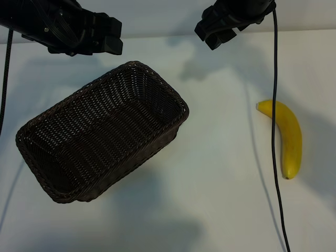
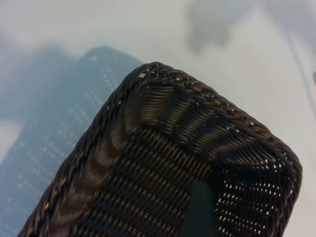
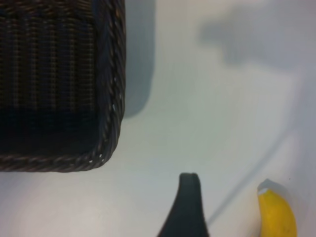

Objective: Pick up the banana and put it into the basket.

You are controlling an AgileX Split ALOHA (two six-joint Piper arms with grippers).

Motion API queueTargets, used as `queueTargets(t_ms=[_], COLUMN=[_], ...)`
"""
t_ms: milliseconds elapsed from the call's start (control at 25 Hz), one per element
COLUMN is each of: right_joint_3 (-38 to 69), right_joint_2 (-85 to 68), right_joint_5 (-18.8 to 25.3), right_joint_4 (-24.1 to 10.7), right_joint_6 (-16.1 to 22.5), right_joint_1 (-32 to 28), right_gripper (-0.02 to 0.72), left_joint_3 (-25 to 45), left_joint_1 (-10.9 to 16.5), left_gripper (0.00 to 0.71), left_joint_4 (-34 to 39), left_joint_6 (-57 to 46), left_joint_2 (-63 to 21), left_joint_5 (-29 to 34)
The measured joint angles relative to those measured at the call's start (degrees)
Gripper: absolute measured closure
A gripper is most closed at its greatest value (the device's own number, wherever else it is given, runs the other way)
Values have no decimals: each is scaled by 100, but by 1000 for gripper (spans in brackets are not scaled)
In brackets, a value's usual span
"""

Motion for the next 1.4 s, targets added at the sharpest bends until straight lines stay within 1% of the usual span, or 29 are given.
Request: queueTargets(t_ms=[960,1200,1280,1400], right_joint_3=[0,0,0,0], right_joint_2=[0,0,0,0], right_joint_5=[0,0,0,0], right_joint_4=[0,5,5,48], right_joint_6=[10,5,5,5], right_joint_1=[0,0,0,0], right_gripper=[108,108,108,108], left_joint_3=[0,0,0,0], left_joint_1=[0,0,0,0], left_gripper=[122,122,122,122], left_joint_4=[0,0,34,329], left_joint_6=[0,-27,-63,-444], left_joint_2=[0,0,0,0], left_joint_5=[-2,-110,-18,371])
